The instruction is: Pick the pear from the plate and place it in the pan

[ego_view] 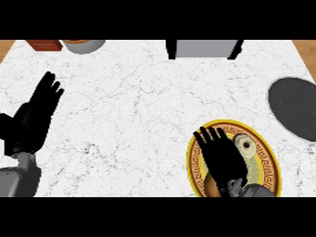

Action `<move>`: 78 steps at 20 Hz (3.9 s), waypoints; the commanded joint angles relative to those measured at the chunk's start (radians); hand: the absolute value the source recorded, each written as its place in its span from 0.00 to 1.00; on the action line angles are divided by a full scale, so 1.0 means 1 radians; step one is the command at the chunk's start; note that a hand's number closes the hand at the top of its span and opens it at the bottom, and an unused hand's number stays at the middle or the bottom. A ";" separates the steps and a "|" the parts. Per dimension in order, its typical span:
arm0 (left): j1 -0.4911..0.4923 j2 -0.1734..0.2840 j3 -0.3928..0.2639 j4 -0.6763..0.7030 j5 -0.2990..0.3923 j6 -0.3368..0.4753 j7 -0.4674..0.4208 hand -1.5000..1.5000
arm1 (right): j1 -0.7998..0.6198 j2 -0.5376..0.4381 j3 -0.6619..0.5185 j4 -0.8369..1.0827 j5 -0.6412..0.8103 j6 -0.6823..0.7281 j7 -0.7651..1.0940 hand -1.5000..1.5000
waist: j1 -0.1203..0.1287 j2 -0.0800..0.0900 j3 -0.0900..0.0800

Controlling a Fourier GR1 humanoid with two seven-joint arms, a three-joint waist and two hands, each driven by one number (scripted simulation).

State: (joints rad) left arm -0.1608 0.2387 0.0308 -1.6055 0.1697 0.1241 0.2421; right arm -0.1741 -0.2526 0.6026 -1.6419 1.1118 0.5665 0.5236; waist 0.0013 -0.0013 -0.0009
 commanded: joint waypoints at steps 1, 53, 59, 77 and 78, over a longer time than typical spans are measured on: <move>-0.035 -0.064 -0.041 0.009 -0.071 0.065 0.015 0.50 | -0.047 0.012 -0.062 0.053 -0.003 0.041 -0.050 0.00 | -0.001 0.001 0.001; -0.016 -0.095 0.010 0.003 -0.084 -0.020 -0.005 0.50 | 0.054 -0.252 -0.900 -0.294 -0.344 -0.298 -0.482 1.00 | -0.001 0.004 0.002; -0.009 -0.063 0.034 -0.026 -0.057 -0.053 0.040 0.50 | -0.086 -0.322 -1.000 0.066 -0.374 -0.391 -0.654 1.00 | 0.009 0.005 0.002; -0.053 -0.061 0.076 0.063 -0.045 -0.079 -0.007 0.50 | -0.469 -0.371 -0.984 1.143 -0.265 -0.798 -1.197 1.00 | 0.030 0.013 0.003; -0.049 -0.050 0.058 -0.011 -0.050 -0.077 0.044 0.50 | -0.441 -0.383 -0.989 1.175 -0.253 -0.827 -1.217 1.00 | 0.035 0.013 0.004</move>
State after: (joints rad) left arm -0.2011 0.1736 0.0858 -1.5850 0.1153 0.0533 0.2535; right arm -0.5784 -0.6282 -0.3915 -0.6344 0.8141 -0.1598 -0.6308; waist 0.0324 0.0108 0.0022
